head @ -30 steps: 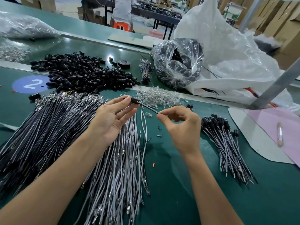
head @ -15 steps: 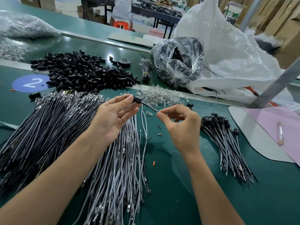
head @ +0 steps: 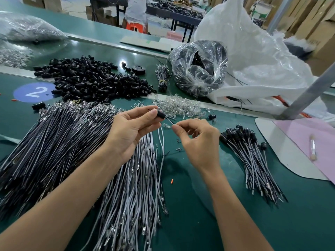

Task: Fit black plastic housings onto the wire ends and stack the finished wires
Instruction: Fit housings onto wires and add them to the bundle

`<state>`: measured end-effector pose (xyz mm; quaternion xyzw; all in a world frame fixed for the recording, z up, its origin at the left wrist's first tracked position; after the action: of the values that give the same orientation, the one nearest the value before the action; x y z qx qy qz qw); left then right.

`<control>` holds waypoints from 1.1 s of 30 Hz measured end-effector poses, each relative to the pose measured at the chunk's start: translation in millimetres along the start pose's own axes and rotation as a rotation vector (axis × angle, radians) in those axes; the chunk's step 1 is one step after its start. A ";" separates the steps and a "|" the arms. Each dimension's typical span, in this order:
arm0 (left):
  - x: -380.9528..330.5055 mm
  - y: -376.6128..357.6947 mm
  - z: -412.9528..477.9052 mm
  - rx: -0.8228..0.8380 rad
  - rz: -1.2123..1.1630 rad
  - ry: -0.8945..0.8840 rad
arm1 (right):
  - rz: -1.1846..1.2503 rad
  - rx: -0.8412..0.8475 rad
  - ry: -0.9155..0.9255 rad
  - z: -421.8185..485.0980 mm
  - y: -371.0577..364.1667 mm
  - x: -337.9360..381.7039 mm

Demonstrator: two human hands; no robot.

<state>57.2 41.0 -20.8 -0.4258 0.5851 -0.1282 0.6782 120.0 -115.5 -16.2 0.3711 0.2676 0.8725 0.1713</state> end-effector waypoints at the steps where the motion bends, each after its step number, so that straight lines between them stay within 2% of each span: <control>1: 0.5 -0.6 -0.5 0.008 0.026 -0.001 | -0.011 0.004 0.010 0.2 -0.3 -0.1; 5: 3.4 -4.4 -3.5 0.029 0.095 -0.015 | -0.042 0.022 0.047 0.3 -1.6 2.0; 9: 3.5 -6.1 -4.9 0.044 0.170 -0.028 | 0.035 0.006 -0.022 0.3 -1.2 2.3; 16: 3.7 -5.0 -5.2 0.060 0.256 -0.072 | -0.025 0.046 0.088 -1.8 -2.6 10.2; 20: 4.5 -5.9 -6.6 0.051 0.317 -0.091 | -0.078 0.002 0.085 -2.2 -3.6 9.8; 22: -0.5 -5.6 -6.7 0.013 0.273 -0.129 | -0.101 -0.008 0.048 -0.8 -0.5 4.6; 26: -20.1 6.1 -2.8 -0.180 0.072 -0.222 | -0.152 -0.054 -0.045 4.6 8.1 -6.9; 29: -22.2 9.8 -2.0 -0.250 0.059 -0.281 | 0.082 -0.001 -0.219 8.0 10.3 -11.0; 33: -18.2 9.8 -0.9 -0.179 0.043 -0.157 | 0.792 0.054 -0.547 11.1 10.1 -13.4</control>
<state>48.1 58.7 -15.4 -0.4809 0.5480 -0.0272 0.6839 136.0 -126.5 -11.2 0.6647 0.0733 0.7338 -0.1199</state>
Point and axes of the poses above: each hand's wrist, its own z-axis towards the middle knuckle, its own y-axis out of the back of the hand, x = y × z, the point moved 2 cm from there along z, towards the middle knuckle, and after that the axes turned 10 degrees about -z, right-handed, at the moved point
